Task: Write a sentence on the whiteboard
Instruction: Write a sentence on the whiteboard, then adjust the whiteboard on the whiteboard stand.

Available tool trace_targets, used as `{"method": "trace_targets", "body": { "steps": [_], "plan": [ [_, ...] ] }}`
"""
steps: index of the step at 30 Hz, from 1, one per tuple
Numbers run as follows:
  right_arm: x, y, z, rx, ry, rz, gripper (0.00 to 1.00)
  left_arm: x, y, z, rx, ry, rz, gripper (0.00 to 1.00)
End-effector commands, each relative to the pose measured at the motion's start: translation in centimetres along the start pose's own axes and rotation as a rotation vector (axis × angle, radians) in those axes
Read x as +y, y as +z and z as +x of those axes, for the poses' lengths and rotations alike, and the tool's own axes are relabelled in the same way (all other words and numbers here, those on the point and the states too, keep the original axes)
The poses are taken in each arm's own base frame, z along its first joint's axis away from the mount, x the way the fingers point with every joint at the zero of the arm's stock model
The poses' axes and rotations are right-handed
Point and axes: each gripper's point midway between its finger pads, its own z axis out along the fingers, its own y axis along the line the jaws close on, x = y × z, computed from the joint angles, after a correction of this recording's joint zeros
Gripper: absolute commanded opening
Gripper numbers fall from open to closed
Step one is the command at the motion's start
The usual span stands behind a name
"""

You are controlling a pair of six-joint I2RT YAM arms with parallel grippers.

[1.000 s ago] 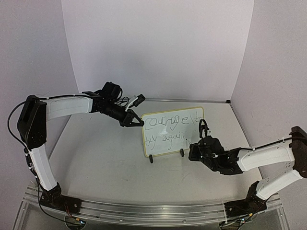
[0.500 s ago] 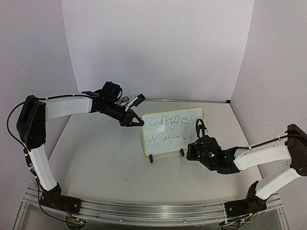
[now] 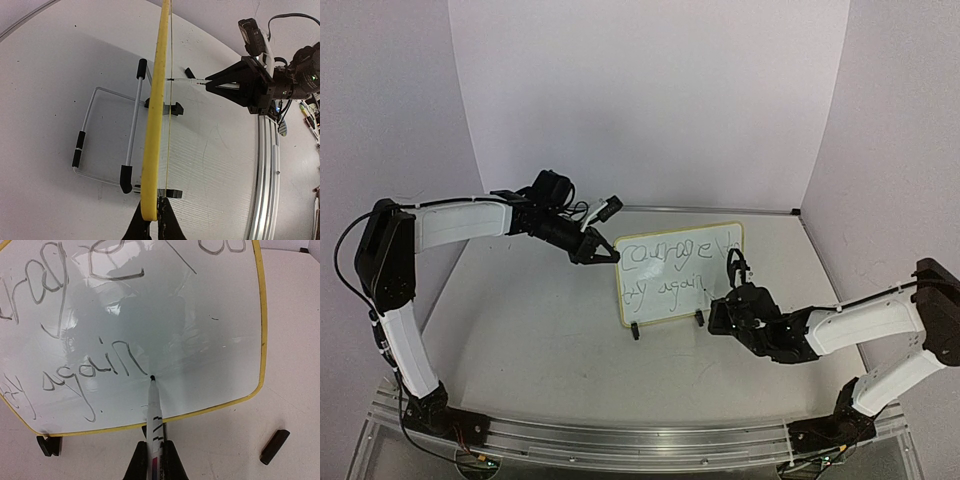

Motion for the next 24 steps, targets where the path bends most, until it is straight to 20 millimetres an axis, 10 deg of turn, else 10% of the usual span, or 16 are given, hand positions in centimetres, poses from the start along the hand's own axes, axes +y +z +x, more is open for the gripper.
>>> {"method": "trace_targets", "body": {
  "steps": [1, 12, 24],
  "plan": [
    [0.2, -0.5, -2.0, -0.044, 0.033, -0.005, 0.0, 1.0, -1.0, -0.9, -0.016, 0.079, -0.087, 0.0],
    [-2.2, -6.4, -6.0, -0.137, 0.082, -0.028, 0.0, 0.8, -2.0, -2.0, -0.042, 0.047, -0.064, 0.0],
    [-4.8, -7.8, -7.6, -0.191, 0.051, 0.034, 0.0, 1.8, -4.3, -2.5, -0.055, -0.001, -0.02, 0.0]
  ]
}}
